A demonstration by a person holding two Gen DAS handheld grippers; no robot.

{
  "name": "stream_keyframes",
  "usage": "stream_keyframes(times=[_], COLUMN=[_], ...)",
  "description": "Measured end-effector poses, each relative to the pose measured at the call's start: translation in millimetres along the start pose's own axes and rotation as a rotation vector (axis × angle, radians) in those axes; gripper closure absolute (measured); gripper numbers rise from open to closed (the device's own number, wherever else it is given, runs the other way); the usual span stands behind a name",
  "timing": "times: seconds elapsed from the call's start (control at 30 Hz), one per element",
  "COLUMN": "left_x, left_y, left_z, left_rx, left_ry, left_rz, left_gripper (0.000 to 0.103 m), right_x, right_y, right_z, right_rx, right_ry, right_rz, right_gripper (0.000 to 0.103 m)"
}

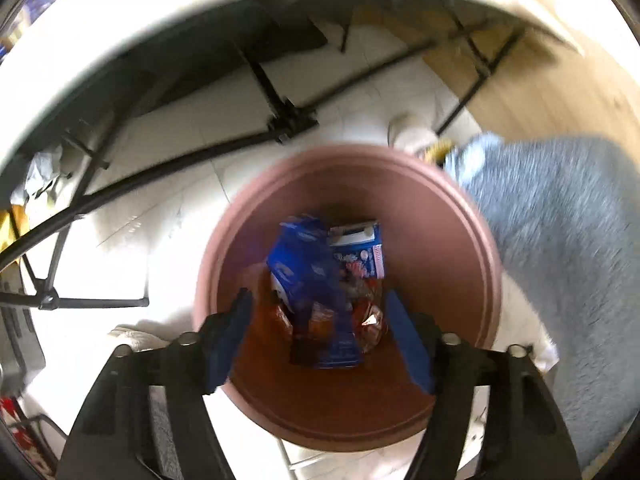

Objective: Collect trash
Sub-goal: 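Lower the white card into the brown bin and open the right tool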

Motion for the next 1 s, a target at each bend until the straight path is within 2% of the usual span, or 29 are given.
stream_keyframes(times=[0.07,0.13,0.37,0.47,0.53,0.6,0.73,0.8,1.0], left_x=[5,9,5,-2,-13,-24,-41,-44,-45], left_y=[21,44,138,169,191,202,214,211,187], left_z=[-6,-16,-68,-88,-98,-108,-123,-126,-132], left_rx=[-0.033,-0.031,-0.031,0.012,0.089,0.141,0.210,0.239,0.269], left_ry=[0.041,0.085,0.284,0.334,0.363,0.396,0.458,0.472,0.473], left_rz=[0.060,0.130,0.377,0.482,0.582,0.630,0.678,0.670,0.601], left_gripper=[0.021,0.016,0.010,0.009,0.008,0.007,0.006,0.006,0.006], right_x=[-3,-9,-48,-68,-81,-91,-110,-119,-155], right_y=[-3,-7,-32,-47,-58,-66,-87,-97,-134], right_z=[-3,-7,-24,-34,-40,-44,-51,-50,-15], right_rx=[-0.005,0.002,0.037,0.041,0.044,0.043,0.042,0.040,-0.094], right_ry=[0.022,0.040,0.095,0.136,0.148,0.166,0.217,0.234,0.290], right_rz=[-0.010,-0.030,-0.149,-0.215,-0.260,-0.291,-0.359,-0.384,-0.473], right_gripper=[0.092,0.092,0.092,0.092,0.092,0.092,0.092,0.092,0.092])
Point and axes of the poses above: each gripper's, at about its wrist camera, not at the fingertips, and y roughly against the way its jaws point, z to its right, x to its top, the point moved 10 cm from there along -y, roughly the way its jaws point, and after that the axes turned 9 degrees about x, right-handed, at the moved point
